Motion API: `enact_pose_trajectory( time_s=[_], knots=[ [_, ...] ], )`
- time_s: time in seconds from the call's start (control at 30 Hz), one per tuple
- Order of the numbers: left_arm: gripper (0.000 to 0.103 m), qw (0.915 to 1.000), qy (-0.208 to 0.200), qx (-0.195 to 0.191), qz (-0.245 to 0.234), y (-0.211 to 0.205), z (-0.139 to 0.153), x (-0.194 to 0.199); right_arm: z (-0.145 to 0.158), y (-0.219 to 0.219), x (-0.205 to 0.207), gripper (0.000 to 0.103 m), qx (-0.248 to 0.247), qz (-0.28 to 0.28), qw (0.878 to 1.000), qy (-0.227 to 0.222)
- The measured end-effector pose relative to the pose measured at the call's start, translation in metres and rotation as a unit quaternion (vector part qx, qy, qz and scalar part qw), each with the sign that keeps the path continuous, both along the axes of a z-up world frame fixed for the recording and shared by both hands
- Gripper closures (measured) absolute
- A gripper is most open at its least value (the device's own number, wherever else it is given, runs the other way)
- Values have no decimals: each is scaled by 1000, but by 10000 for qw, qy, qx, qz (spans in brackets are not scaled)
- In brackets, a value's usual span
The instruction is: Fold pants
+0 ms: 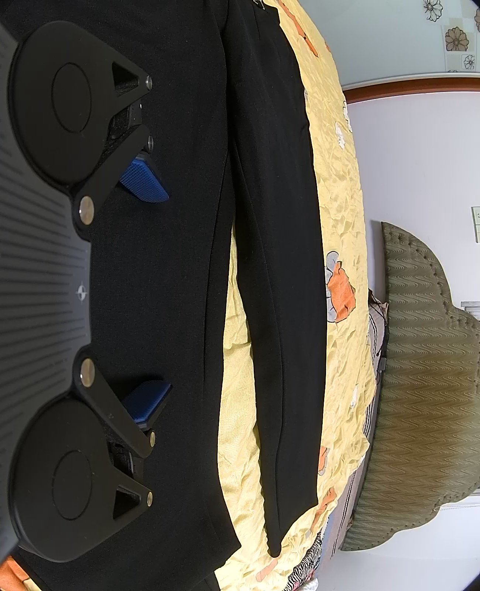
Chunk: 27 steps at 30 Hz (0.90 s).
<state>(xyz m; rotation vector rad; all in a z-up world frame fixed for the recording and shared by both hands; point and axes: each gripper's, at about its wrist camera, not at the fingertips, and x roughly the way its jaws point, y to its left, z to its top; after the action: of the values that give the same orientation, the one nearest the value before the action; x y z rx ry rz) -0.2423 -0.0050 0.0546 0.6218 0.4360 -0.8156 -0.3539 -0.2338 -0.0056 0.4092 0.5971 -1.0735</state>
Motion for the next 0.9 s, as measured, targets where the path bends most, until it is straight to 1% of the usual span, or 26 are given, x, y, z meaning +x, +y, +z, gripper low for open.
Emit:
enact_pose_trajectory(
  time_s=[0.3, 0.37, 0.53, 0.73, 0.77, 0.9],
  knots=[
    [0, 10000, -45, -5, -16, 0, -1, -6, 0, 0, 0, 0, 1, -1, 10000, 1],
    [0, 10000, -18, -8, -22, 5, -8, 2, 0, 0, 0, 0, 1, -1, 10000, 1],
    [0, 10000, 54, 9, -45, 6, -11, 15, 0, 0, 0, 0, 1, -2, 10000, 1],
    [0, 10000, 41, 35, -67, 6, -14, 17, 0, 0, 0, 0, 1, -2, 10000, 1],
    [0, 10000, 37, 40, -68, 5, -10, 14, 0, 0, 0, 0, 1, -2, 10000, 1],
    [0, 10000, 34, 52, -78, 4, -9, 14, 0, 0, 0, 0, 1, -2, 10000, 1]
  ],
)
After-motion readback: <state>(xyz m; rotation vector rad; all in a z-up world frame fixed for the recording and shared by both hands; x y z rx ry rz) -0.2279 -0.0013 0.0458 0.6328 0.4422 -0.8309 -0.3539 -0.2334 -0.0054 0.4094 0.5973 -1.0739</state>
